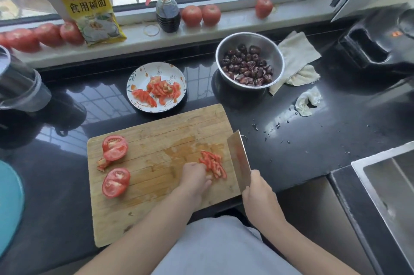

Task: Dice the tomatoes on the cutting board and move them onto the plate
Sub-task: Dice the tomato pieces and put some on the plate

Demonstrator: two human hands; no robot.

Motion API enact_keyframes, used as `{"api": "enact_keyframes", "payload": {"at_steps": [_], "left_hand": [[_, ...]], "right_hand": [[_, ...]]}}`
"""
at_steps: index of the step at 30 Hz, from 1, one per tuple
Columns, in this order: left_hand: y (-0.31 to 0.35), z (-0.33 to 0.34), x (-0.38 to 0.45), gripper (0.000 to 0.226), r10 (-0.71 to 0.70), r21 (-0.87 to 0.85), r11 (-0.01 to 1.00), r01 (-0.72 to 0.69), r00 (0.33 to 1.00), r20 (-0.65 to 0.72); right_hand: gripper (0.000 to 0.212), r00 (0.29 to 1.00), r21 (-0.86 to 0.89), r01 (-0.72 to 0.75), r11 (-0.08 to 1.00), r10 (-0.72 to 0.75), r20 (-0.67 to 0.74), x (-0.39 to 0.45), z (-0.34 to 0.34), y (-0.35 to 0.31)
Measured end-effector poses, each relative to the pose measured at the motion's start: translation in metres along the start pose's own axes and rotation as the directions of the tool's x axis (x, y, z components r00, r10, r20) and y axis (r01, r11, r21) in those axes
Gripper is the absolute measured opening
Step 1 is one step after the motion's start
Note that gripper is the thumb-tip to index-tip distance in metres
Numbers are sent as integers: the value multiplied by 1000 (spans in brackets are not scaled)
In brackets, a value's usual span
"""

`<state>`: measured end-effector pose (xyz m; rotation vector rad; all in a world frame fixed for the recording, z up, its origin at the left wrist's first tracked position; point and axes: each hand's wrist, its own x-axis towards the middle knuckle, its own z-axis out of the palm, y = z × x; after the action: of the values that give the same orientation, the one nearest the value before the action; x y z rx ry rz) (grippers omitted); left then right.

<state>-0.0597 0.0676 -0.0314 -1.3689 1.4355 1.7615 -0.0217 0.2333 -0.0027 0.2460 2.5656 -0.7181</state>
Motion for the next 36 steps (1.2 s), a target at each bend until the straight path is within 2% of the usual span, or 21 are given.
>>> {"api": "enact_keyframes", "payload": {"at_steps": [2,8,11,15,18,20,22,24,25,27,28,29,31,32,34,36], "left_hand": [[4,8,0,33,10,-46,999,-10,1000,8],[27,15,6,22,-21,-111,993,28,998,63],[49,19,17,25,-2,-132,991,9,998,56],[78,22,33,28,23,-100,995,-7,987,162],[86,15,44,30,14,-31,999,-9,983,185],[82,5,42,24,50,96,993,-66,986,156],[71,-17,32,23,145,234,958,-164,985,93],[51,-56,14,22,333,398,858,-325,941,50],[38,-81,2,22,453,483,781,-396,891,-3],[17,-135,-17,30,676,637,635,-438,714,-183],[10,-162,-17,36,719,691,605,-395,644,-262],[5,-187,-12,46,700,727,611,-313,642,-312],[2,-220,3,74,547,745,651,-146,770,-328],[1,-224,9,84,471,734,671,-105,825,-312],[-1,-215,15,83,423,725,681,-104,864,-273],[-6,-197,14,65,483,742,653,-153,838,-253]], "right_hand": [[20,1000,27,-14,1000,14,-21,-1,10,-9],[14,995,136,-29,990,42,-90,7,37,-50],[11,990,183,-65,981,87,-113,30,38,-68],[10,990,203,-35,979,61,-124,58,27,-82],[8,993,150,-38,988,54,-104,66,19,-81],[11,993,104,-44,994,55,-104,64,17,-74],[14,992,47,-20,999,26,-121,53,15,-65],[19,987,-8,54,999,-54,-151,37,14,-57],[27,981,-35,94,995,-98,-168,29,15,-54],[36,965,-67,165,984,-175,-197,20,18,-53],[34,962,-73,190,979,-200,-188,19,20,-54],[29,961,-76,212,974,-222,-164,18,23,-57],[19,953,-104,281,954,-290,-87,16,26,-65],[17,944,-118,317,941,-324,-54,16,25,-69],[18,930,-109,363,925,-367,-20,16,23,-76],[19,921,-100,387,917,-389,3,16,19,-79]]}}
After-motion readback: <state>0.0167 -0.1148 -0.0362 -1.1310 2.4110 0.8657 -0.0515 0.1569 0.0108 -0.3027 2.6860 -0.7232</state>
